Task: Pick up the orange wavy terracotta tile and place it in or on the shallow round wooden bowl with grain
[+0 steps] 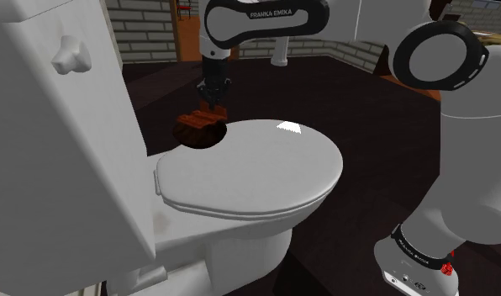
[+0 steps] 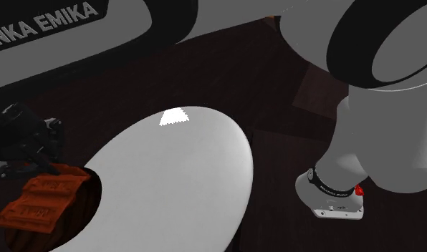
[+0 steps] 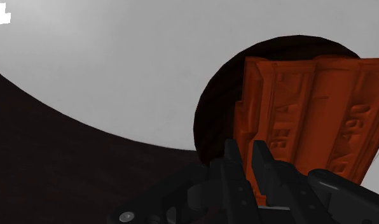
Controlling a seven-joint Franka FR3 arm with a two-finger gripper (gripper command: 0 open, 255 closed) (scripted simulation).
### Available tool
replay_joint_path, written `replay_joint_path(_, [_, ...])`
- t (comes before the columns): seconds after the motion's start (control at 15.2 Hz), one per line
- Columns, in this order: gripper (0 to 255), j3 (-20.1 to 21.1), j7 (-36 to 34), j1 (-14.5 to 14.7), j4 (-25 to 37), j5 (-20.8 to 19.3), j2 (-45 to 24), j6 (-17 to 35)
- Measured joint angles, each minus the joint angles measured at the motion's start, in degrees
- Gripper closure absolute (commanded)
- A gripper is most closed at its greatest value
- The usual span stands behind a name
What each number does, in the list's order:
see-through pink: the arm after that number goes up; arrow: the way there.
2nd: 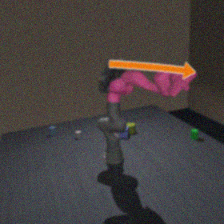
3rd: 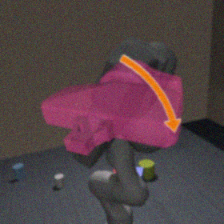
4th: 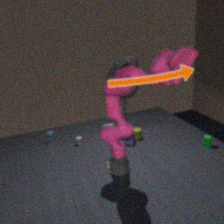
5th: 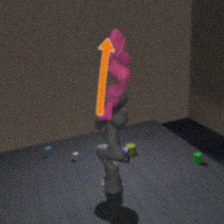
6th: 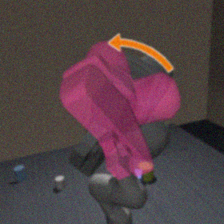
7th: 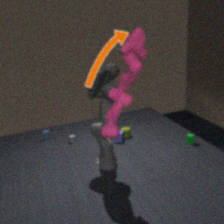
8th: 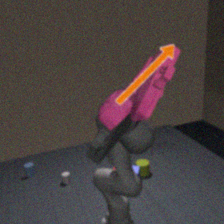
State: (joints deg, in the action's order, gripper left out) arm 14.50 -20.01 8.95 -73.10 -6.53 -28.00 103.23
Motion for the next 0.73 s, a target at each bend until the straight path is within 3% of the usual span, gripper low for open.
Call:
replay_joint_path(0.4, [255, -0.07, -0.2, -0.29, -4.88, -0.07, 0.11, 4.75])
replay_joint_path(0.73, [255, -0.08, -0.19, -0.36, -5.51, -0.09, 0.14, 5.51])
